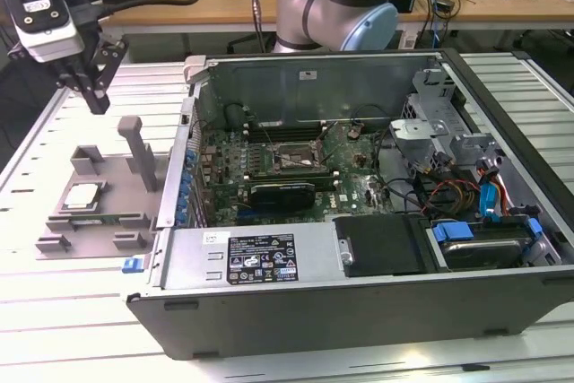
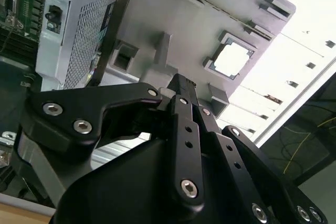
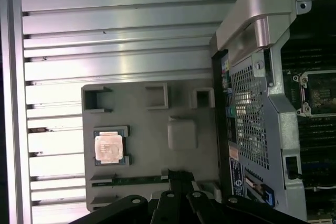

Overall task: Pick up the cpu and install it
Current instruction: 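Reach for the cpu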

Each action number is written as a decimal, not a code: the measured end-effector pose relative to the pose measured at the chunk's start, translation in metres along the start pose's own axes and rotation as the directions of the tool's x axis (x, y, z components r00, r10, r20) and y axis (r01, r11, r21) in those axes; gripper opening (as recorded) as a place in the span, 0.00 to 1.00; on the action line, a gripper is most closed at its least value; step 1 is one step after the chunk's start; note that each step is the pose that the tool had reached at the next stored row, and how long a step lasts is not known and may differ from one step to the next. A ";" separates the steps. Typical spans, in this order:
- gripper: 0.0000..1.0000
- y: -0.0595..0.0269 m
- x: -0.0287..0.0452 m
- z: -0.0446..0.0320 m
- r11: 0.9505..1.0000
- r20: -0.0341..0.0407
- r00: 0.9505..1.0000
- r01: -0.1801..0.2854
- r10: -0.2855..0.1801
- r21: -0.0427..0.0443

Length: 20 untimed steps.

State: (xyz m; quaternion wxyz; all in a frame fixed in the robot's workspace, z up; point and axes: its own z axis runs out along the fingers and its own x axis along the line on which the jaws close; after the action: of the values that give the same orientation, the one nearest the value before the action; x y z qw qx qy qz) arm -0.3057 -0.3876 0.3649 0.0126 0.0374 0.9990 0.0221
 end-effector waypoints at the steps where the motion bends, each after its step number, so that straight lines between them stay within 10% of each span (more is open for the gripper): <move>1: 0.11 -0.0003 0.0028 0.0012 1.000 0.000 1.000 0.000 0.000 0.000; 20: 0.11 -0.0030 0.0287 0.0200 1.000 0.000 1.000 0.000 0.000 0.000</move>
State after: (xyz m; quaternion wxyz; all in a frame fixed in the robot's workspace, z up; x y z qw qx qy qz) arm -0.3341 -0.3876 0.3441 0.0126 0.0374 0.9990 0.0221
